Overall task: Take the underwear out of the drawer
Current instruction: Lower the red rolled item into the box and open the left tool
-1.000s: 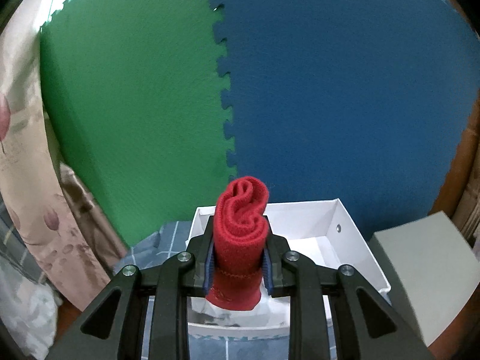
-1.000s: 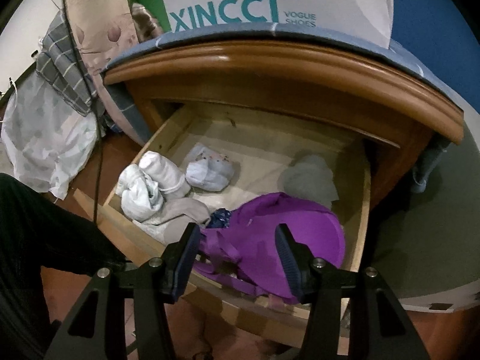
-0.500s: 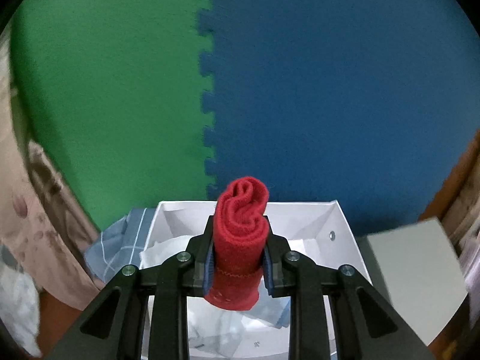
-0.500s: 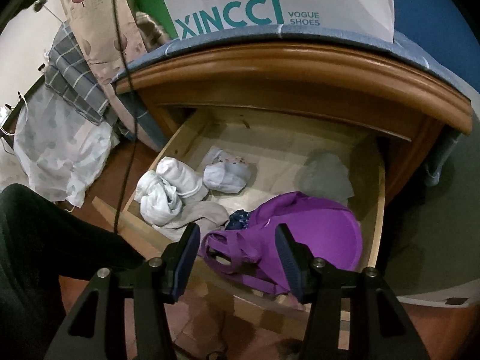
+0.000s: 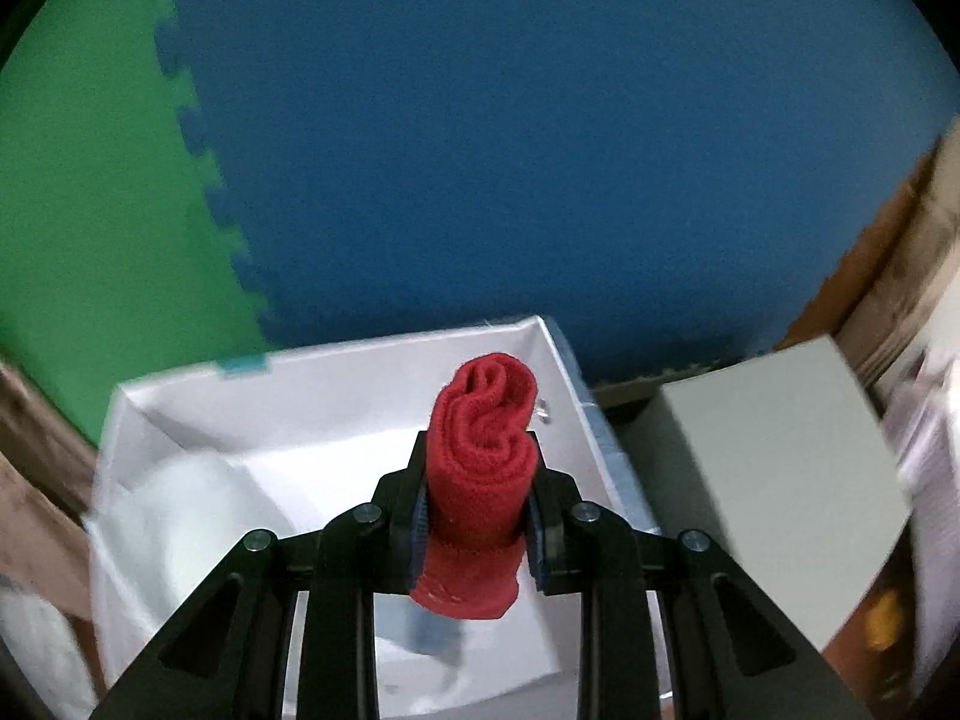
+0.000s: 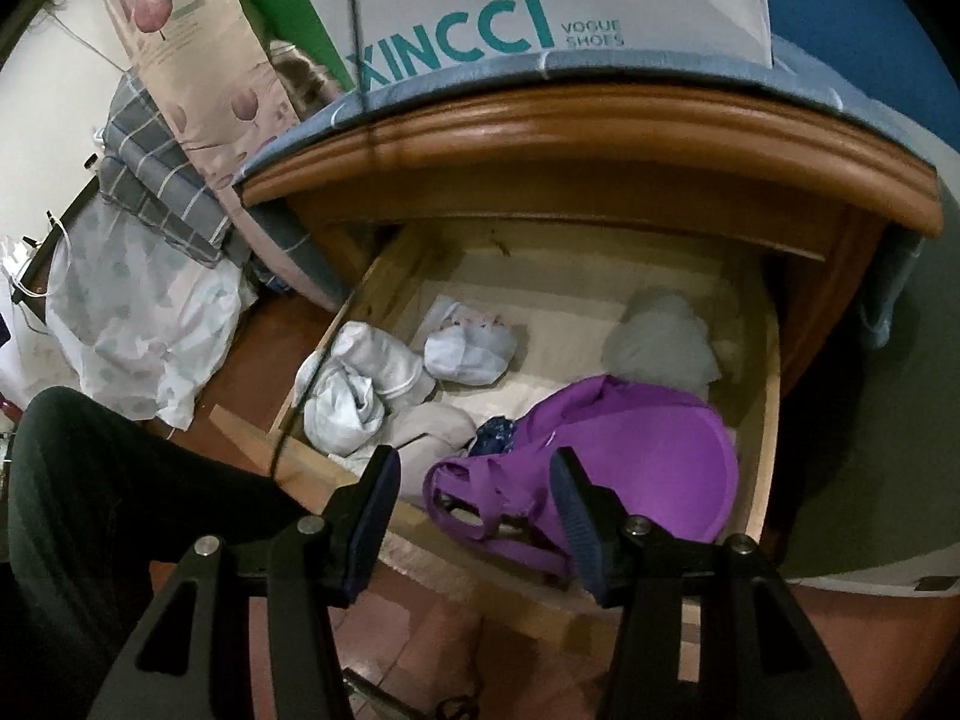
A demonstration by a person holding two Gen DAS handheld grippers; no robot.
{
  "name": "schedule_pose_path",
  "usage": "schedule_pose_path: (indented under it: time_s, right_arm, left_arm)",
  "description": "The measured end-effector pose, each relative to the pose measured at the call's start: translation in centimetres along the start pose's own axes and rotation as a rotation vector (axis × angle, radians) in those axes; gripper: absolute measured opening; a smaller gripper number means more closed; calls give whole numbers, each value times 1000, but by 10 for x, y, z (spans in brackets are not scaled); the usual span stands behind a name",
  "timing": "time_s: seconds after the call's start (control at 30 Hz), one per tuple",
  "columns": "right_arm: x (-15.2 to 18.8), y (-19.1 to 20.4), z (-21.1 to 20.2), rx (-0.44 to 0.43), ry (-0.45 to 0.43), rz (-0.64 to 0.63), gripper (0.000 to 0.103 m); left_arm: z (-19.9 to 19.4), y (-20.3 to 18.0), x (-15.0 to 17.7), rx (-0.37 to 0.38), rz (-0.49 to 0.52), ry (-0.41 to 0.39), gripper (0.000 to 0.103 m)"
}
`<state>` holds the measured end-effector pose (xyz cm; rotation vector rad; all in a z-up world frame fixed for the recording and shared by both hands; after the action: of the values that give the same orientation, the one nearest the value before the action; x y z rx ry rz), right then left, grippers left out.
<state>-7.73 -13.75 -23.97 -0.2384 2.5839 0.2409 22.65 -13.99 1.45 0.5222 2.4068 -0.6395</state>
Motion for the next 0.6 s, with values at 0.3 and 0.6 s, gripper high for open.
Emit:
schedule_pose_path:
  time_s: [0.3, 0.6]
  right_arm:
    - [1, 3, 1, 11, 5, -23, 53]
    - [1, 3, 3, 13, 10, -25, 53]
  left_arm:
    - [49, 13, 5, 78, -235, 125, 23]
    - [69, 9, 14, 69, -258, 155, 27]
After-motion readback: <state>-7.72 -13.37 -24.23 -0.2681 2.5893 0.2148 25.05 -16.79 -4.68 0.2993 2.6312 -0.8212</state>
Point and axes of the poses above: each gripper's, at about its wrist camera, not at the fingertips, and z roughly the way its jaws point, y to its left, x to its underside, the point moved 1 cm from there along z, roughly the way its jaws point, and after that the axes turned 15 degrees about x, right-handed, at the moved point
